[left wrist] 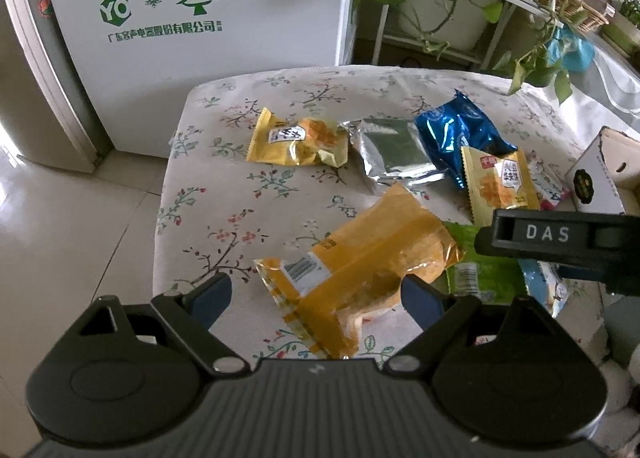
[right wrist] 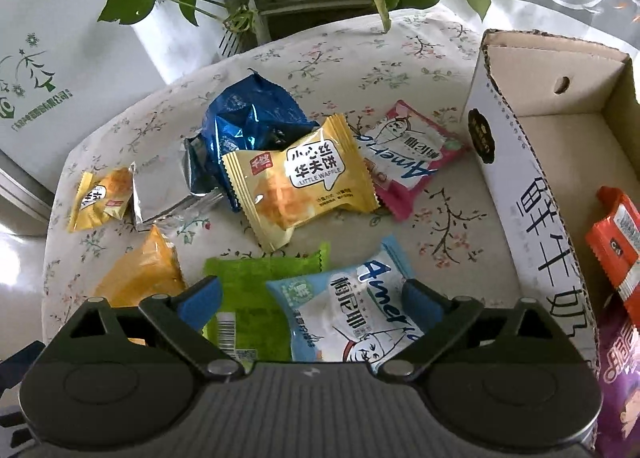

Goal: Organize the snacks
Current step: 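Withdraw both grippers from the box back over the table, then grasp the white 'America' packet with the right gripper while the left gripper grasps the yellow packet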

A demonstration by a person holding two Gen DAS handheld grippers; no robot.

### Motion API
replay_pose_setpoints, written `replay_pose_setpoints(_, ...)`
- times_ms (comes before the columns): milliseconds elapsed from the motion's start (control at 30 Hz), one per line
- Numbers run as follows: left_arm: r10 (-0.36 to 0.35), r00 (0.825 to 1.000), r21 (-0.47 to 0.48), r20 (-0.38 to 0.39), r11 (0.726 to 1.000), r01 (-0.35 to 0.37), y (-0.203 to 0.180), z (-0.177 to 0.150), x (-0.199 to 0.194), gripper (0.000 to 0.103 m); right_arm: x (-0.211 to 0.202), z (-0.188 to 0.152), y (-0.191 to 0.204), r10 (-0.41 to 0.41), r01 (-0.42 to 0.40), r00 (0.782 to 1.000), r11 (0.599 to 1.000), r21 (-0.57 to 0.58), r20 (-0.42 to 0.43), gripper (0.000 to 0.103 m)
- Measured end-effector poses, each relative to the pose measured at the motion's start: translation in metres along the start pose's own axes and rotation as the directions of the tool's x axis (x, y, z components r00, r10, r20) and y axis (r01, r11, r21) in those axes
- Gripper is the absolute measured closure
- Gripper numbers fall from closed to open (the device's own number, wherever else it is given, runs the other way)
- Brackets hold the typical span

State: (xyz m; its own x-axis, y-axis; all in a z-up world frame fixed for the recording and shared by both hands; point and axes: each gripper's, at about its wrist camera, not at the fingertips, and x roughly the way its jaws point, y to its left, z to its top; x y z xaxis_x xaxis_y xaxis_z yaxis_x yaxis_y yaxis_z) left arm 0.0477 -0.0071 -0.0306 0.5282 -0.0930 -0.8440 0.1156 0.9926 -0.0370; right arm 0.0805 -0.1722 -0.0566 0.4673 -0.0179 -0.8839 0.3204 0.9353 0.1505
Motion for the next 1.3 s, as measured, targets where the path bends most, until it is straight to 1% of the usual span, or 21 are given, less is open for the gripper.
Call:
replay_pose_setpoints(33, 0.004, 1.000, -0.004, 0.002, 1.000, -0.004, 0.001, 0.001, 0.000, 0.012, 0.003, 0.002, 0.002, -0.007, 0.007, 1.000, 1.000, 0.003, 0.002, 0.004)
replay_pose_setpoints(133, 0.014, 1.000, -0.036, 0.012, 0.999, -0.013, 0.006, 0.006, -0.002, 0.012, -0.008, -0.003, -0.002, -0.051, 0.049, 0.998, 0.998, 0.039, 0.040, 0.005)
replay_pose_setpoints(200, 0.018, 1.000, -0.064, 0.021, 0.998, -0.017, 0.010, 0.011, -0.004, 0.012, -0.013, -0.005, -0.006, -0.092, 0.086, 0.994, 0.991, 0.106, 0.058, 0.005)
replay_pose_setpoints(267, 0.023, 0.999, -0.090, 0.032, 0.996, -0.020, 0.013, 0.016, -0.007, 0.012, -0.015, -0.008, -0.011, -0.091, 0.080, 0.995, 0.980, 0.183, 0.048, 0.005)
replay_pose_setpoints(367, 0.022, 0.998, -0.113, 0.052, 0.993, -0.016, 0.015, 0.023, -0.011, 0.012, -0.017, -0.013, -0.014, -0.126, 0.111, 0.991, 0.956, 0.271, 0.039, 0.005)
replay_pose_setpoints(467, 0.032, 0.997, -0.117, 0.069, 0.993, -0.024, 0.016, 0.029, -0.014, 0.012, -0.013, -0.017, -0.013, -0.167, 0.146, 0.985, 0.929, 0.339, 0.033, 0.005)
replay_pose_setpoints(600, 0.022, 0.997, -0.129, 0.076, 0.992, -0.012, 0.021, 0.032, -0.017, 0.012, -0.005, -0.022, -0.015, -0.213, 0.175, 0.976, 0.880, 0.441, 0.038, 0.005)
replay_pose_setpoints(667, 0.027, 0.997, -0.125, 0.076, 0.992, -0.017, 0.023, 0.031, -0.017, 0.012, 0.001, -0.020, -0.017, -0.236, 0.194, 0.971, 0.868, 0.457, 0.036, 0.005)
replay_pose_setpoints(733, 0.033, 0.997, -0.114, 0.071, 0.993, -0.025, 0.023, 0.030, -0.015, 0.012, 0.002, -0.019, -0.019, -0.235, 0.192, 0.971, 0.856, 0.479, 0.032, 0.005)
replay_pose_setpoints(800, 0.024, 0.998, -0.114, 0.064, 0.993, -0.017, 0.023, 0.028, -0.014, 0.012, 0.001, -0.017, -0.019, -0.253, 0.200, 0.967, 0.848, 0.491, 0.042, 0.005)
replay_pose_setpoints(900, 0.012, 0.998, -0.123, 0.059, 0.992, -0.005, 0.025, 0.028, -0.014, 0.012, 0.002, -0.014, -0.012, -0.311, 0.254, 0.949, 0.854, 0.455, 0.054, 0.005)
replay_pose_setpoints(933, 0.012, 0.998, -0.125, 0.061, 0.992, -0.004, 0.025, 0.028, -0.014, 0.012, 0.002, -0.014, -0.009, -0.321, 0.265, 0.945, 0.856, 0.443, 0.056, 0.005)
replay_pose_setpoints(1033, 0.018, 0.998, -0.119, 0.066, 0.993, -0.010, 0.024, 0.028, -0.014, 0.012, 0.002, -0.013, 0.002, -0.323, 0.271, 0.944, 0.874, 0.403, 0.064, 0.005)
replay_pose_setpoints(1133, 0.020, 0.998, -0.114, 0.064, 0.993, -0.013, 0.022, 0.027, -0.013, 0.012, -0.001, -0.012, 0.005, -0.359, 0.303, 0.930, 0.870, 0.388, 0.079, 0.004)
replay_pose_setpoints(1200, 0.018, 0.998, -0.106, 0.062, 0.994, -0.012, 0.020, 0.027, -0.011, 0.012, 0.000, -0.012, -0.005, -0.337, 0.285, 0.941, 0.854, 0.435, 0.044, 0.004)
replay_pose_setpoints(1267, 0.017, 0.998, -0.095, 0.060, 0.995, -0.012, 0.017, 0.026, -0.009, 0.012, 0.003, -0.012, -0.018, -0.308, 0.264, 0.951, 0.824, 0.501, 0.006, 0.004)
replay_pose_setpoints(1300, 0.018, 0.998, -0.089, 0.060, 0.996, -0.013, 0.015, 0.026, -0.008, 0.012, 0.003, -0.012, -0.023, -0.302, 0.259, 0.953, 0.810, 0.526, -0.003, 0.004)
